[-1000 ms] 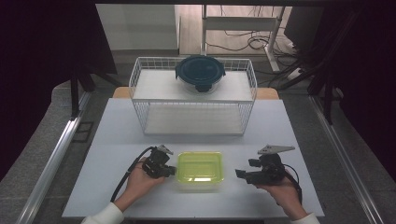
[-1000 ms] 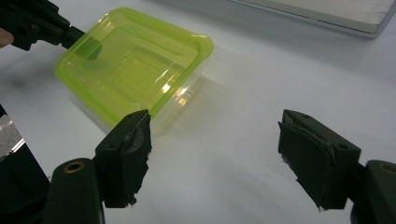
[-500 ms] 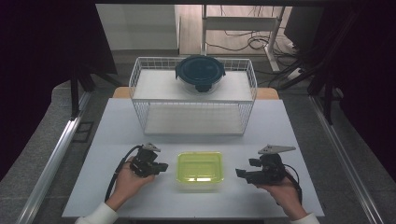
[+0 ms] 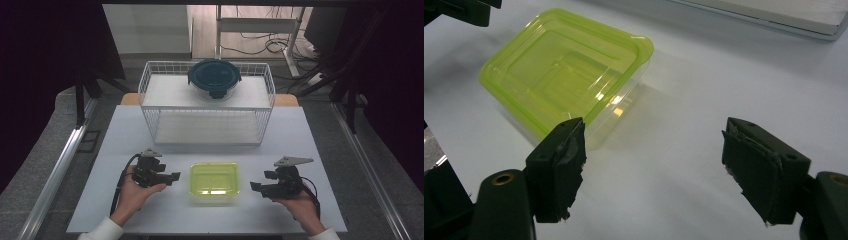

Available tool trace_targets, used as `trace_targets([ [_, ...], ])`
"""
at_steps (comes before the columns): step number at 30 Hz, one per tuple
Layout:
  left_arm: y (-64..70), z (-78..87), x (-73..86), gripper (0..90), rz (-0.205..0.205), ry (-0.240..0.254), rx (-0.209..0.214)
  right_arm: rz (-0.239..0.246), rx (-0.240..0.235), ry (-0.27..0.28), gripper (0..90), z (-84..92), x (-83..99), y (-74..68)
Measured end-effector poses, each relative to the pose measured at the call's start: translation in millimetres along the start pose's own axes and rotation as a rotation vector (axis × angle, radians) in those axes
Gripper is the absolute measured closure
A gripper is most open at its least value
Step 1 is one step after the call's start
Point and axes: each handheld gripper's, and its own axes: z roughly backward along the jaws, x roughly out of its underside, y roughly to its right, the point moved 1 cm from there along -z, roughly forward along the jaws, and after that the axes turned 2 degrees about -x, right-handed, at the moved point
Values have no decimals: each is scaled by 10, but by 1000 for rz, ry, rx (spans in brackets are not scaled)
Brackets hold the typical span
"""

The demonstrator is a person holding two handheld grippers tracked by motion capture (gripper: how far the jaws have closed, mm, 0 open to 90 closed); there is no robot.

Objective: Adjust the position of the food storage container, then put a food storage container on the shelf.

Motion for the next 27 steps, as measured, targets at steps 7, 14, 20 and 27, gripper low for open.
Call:
trace_targets([
  [7, -9, 3, 8, 281, 12, 6, -15, -2, -4, -12, 252, -53, 7, 5],
  [14, -28, 13, 10, 261, 18, 4, -7, -3, -24, -9, 251, -105, -39, -32],
  [20, 14, -67, -40, 252, 62, 4, 72, -35, -51, -5, 252, -108, -32, -90],
  [27, 21, -127, -78, 273, 103, -2, 156, -143, -102, 6, 304, -196, -47, -89],
])
